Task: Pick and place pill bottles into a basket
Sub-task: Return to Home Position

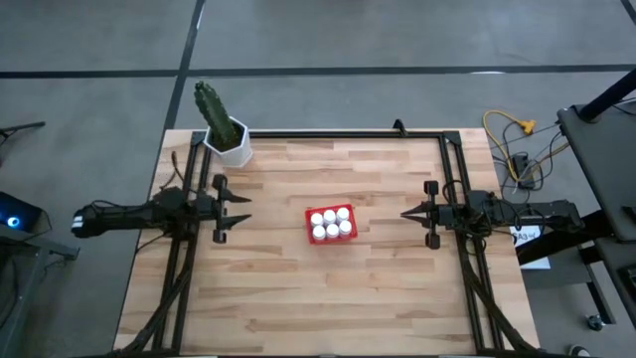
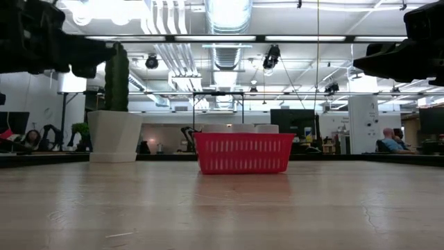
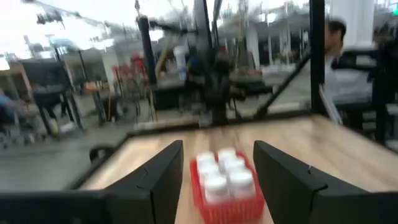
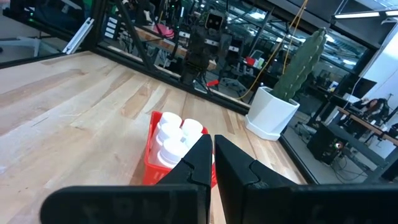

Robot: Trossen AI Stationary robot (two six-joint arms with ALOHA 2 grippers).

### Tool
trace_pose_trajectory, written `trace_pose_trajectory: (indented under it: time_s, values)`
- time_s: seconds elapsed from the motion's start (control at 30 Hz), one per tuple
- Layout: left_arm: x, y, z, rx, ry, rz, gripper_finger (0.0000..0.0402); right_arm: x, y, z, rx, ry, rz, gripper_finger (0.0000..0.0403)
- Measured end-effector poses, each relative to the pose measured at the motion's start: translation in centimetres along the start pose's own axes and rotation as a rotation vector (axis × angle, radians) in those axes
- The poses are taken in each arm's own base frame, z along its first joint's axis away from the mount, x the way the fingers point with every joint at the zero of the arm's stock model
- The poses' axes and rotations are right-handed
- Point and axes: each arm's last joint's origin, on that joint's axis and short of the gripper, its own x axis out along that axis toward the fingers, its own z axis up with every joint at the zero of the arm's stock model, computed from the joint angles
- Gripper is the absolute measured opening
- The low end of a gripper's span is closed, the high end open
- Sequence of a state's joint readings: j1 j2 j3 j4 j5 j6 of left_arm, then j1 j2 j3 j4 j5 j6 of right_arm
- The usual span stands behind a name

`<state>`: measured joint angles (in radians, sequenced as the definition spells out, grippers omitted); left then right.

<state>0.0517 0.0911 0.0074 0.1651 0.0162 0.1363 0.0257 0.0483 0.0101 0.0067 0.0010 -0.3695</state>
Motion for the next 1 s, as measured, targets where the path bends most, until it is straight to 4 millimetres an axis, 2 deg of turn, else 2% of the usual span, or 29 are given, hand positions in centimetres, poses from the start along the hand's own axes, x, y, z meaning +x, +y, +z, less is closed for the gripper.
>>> trace_pose_trajectory:
  time_s: [0.17, 1.0]
  values:
    - [-0.1, -0.1, -1.3, -0.021, 0.140, 0.002, 0.0178, 0.0, 0.0, 0.0, 0.000, 0.000, 0.000, 0.0008]
    - [0.2, -0.1, -1.7, -0.025, 0.187, 0.005, 0.0178, 0.0, 0.0, 0.0, 0.002, 0.001, -0.001, 0.0008]
